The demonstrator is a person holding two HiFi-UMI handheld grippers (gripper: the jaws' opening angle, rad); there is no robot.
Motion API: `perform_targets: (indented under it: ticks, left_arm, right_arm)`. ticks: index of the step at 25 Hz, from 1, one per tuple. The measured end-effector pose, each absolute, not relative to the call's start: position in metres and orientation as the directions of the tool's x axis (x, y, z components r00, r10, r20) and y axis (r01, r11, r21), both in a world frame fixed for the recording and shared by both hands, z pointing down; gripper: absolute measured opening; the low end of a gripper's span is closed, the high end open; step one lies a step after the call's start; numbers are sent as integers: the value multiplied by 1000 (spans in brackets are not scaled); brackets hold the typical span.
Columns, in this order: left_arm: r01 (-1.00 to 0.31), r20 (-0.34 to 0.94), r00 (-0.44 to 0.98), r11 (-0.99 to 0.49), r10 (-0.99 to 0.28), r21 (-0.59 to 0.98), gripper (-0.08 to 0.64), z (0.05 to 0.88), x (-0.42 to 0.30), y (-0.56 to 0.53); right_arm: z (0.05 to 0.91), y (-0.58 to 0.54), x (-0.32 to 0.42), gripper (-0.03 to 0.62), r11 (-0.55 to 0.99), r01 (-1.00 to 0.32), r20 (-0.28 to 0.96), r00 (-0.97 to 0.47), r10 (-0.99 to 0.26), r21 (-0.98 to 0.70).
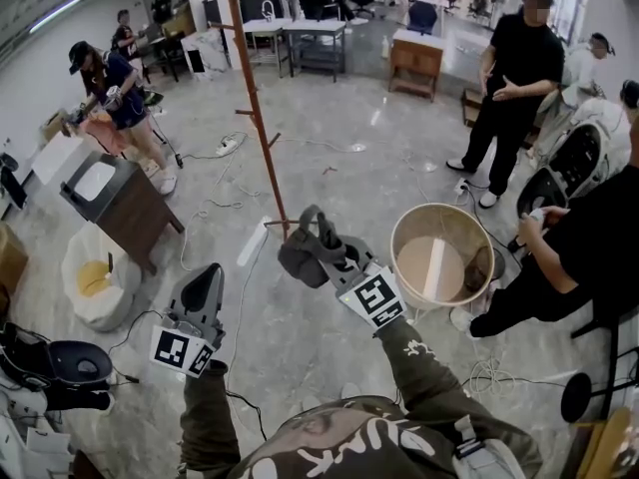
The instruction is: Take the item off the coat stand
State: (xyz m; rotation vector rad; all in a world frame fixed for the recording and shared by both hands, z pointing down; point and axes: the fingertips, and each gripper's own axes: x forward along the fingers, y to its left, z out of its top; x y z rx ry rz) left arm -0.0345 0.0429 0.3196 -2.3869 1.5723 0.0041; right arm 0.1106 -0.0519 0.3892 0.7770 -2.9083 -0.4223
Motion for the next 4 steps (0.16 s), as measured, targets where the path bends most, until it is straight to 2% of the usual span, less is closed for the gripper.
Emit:
perform_targets:
  ticks: [4]
  left_arm:
    - [-901,-158,408,-368,-899,-232,3,323,-43,40]
  right_arm:
    - [392,-55,102,40,830,-473,25,-865,-502,296]
